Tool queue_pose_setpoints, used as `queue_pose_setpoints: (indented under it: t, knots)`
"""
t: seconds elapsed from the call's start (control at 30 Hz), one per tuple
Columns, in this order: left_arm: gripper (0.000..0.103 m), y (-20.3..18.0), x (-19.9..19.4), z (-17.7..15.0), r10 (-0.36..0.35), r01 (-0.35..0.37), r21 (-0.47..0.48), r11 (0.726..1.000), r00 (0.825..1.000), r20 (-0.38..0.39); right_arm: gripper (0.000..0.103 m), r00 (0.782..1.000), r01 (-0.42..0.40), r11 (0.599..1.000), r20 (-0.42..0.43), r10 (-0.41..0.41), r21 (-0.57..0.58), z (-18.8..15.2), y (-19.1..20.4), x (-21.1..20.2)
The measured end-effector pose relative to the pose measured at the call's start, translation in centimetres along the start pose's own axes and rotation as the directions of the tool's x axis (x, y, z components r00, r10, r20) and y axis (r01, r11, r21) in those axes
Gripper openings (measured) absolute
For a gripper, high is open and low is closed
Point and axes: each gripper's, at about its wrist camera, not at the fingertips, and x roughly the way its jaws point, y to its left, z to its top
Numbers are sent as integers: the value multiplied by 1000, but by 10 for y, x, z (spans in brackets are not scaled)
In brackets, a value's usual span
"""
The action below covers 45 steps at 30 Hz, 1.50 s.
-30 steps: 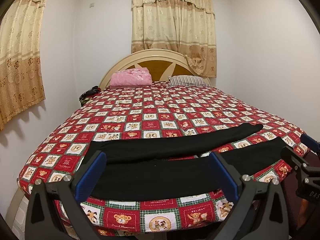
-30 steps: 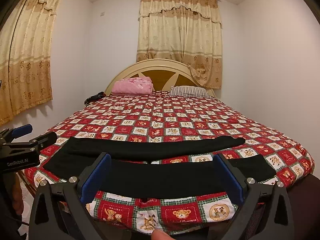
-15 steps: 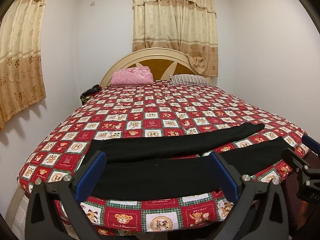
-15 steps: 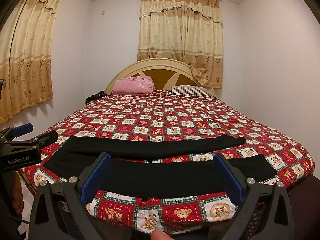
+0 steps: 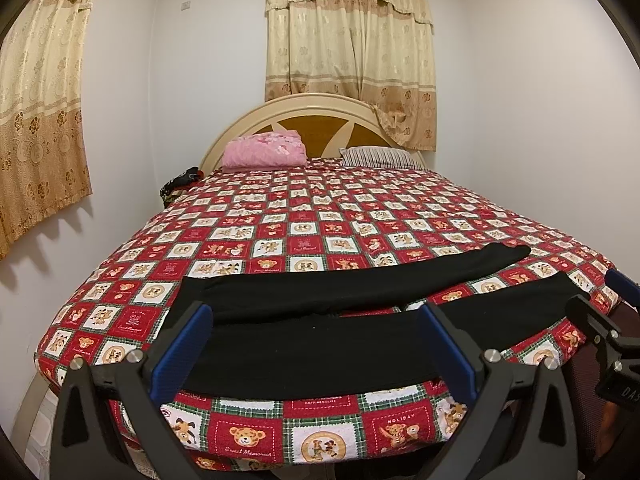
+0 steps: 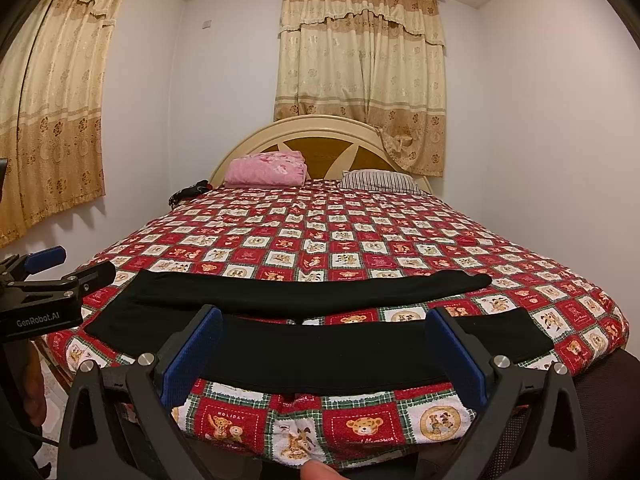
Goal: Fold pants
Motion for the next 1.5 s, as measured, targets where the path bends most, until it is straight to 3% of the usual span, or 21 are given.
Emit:
queue_pose_setpoints:
  t: [1.13, 1.3, 1.5]
  knots:
    - [103, 9, 6, -16, 7, -7, 2, 1000, 1000, -20, 102, 1000, 2, 1000, -14, -2, -9, -5, -3, 6]
    - [103, 15, 28, -19, 13, -13, -3, 1000, 998, -65, 102, 1000, 1, 1000, -26, -1, -3, -10, -2, 14]
    - [103, 33, 67, -23, 44, -45, -1, 999, 993, -107, 102, 994, 43, 998, -103, -47, -39, -27, -2, 48]
